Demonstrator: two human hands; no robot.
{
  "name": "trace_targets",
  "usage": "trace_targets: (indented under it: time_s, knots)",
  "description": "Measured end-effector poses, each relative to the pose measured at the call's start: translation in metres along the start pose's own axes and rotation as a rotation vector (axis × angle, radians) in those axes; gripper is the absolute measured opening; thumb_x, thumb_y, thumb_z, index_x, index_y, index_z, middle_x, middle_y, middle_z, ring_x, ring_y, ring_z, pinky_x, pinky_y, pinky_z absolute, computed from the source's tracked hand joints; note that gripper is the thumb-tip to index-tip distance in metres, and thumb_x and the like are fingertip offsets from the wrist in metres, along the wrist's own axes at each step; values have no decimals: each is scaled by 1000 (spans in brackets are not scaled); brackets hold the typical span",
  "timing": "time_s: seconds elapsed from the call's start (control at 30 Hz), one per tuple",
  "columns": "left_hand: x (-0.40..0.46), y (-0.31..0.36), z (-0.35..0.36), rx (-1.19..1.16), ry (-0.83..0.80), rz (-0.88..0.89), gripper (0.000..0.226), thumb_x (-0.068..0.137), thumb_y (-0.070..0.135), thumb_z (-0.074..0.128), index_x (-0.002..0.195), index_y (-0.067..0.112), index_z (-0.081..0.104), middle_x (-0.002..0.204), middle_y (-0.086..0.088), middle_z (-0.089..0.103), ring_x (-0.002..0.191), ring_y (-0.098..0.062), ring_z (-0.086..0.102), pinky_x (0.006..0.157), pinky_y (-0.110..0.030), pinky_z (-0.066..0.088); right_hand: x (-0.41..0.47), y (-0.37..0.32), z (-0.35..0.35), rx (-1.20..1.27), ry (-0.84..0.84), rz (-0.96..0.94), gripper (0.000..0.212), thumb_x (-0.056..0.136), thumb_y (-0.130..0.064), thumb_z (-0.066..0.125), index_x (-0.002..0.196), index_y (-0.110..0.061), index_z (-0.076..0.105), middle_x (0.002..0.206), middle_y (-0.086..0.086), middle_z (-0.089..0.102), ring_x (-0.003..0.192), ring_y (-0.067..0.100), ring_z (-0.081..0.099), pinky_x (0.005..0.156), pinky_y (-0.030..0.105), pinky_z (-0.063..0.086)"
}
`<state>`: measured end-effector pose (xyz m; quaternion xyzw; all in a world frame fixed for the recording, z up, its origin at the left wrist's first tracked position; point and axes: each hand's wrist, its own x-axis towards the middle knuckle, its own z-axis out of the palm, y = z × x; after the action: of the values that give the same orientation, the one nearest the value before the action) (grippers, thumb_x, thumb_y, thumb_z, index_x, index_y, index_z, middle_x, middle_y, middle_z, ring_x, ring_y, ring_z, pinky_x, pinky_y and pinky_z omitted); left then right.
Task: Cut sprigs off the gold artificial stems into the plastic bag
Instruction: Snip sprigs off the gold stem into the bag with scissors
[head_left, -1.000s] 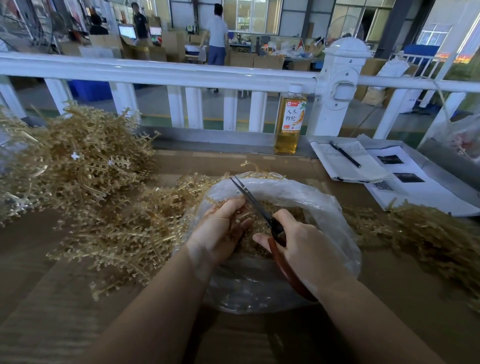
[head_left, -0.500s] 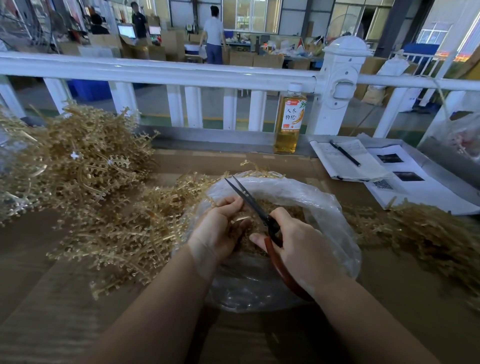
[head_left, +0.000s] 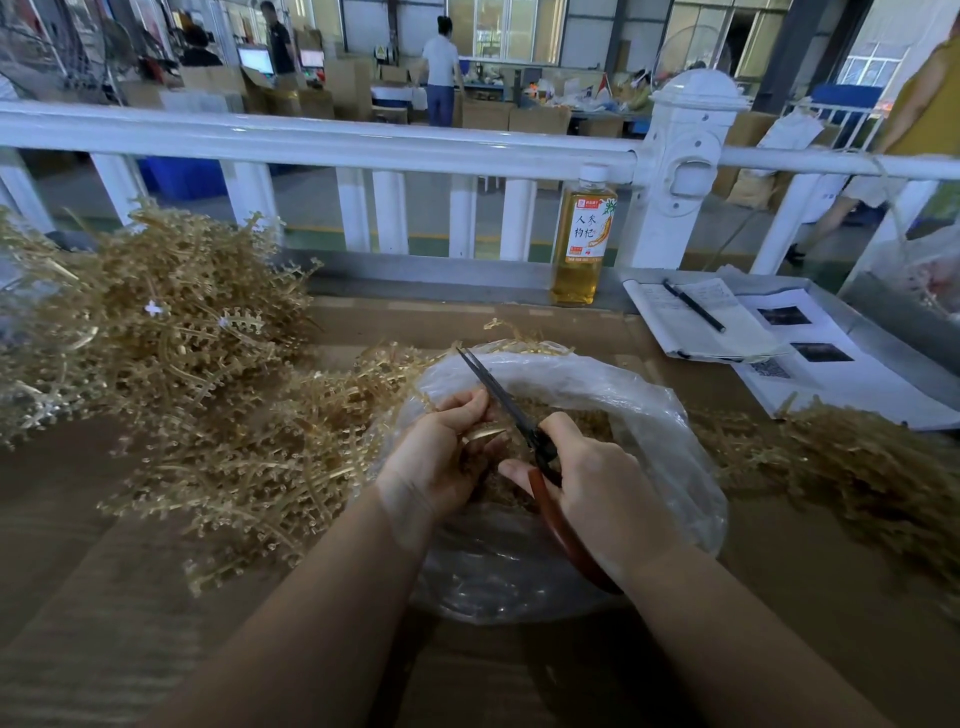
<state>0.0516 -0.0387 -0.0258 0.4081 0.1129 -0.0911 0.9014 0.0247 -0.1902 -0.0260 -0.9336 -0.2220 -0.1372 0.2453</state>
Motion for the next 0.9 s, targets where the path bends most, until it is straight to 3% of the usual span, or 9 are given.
trace_targets:
  time_s: [0.13,0.23,0.3,0.4,0.53,0.67,0.9]
  knots:
    - [-2,1,3,32,3,7,10,93,11,52,84,11,56,68,-3,59,58,-13,58,59,-23,51,0,0,-2,46,11,26,44,86,-61,48,99,-19,50,68,-9,58,62,9,58,60,21,46]
    - [-3,3,5,122,-17,17,15,95,20,50,95,7,58,81,-7,62,71,-19,58,75,-32,49,-1,1,-6,129,54,58,54,78,-69,44,98,-20,53,67,-10,58,61,6,58,60,21,47]
    - [-6,7,5,104,-43,49,21,91,26,51,101,8,56,83,-6,55,68,-18,48,69,-32,43,-2,2,-8,180,91,86,48,79,-67,46,93,-22,53,63,-10,57,59,4,57,56,16,43]
    - [-11,17,2,9,-142,45,26,71,14,51,97,12,52,80,-2,50,60,-12,37,60,-27,32,-2,5,-11,208,132,107,30,86,-54,57,91,-25,53,62,-9,56,59,2,56,54,13,40]
    - [-11,15,-4,118,-93,132,37,75,-17,46,100,7,57,87,-6,59,72,-15,53,64,-25,43,-2,7,-12,216,123,154,32,86,-56,55,97,-26,55,71,-9,61,68,0,57,58,11,42]
    - [-11,12,-12,189,-112,275,44,73,-21,54,101,13,59,71,3,64,69,-7,61,66,-20,50,-3,9,-11,245,124,193,32,86,-58,55,100,-29,54,79,-12,63,77,-1,58,64,10,42]
    - [-14,12,-10,263,-93,400,42,74,-25,53,93,12,60,73,3,62,72,-6,61,74,-21,51,-2,8,-11,236,129,217,28,83,-63,53,93,-37,49,76,-19,59,72,-11,54,57,7,41]
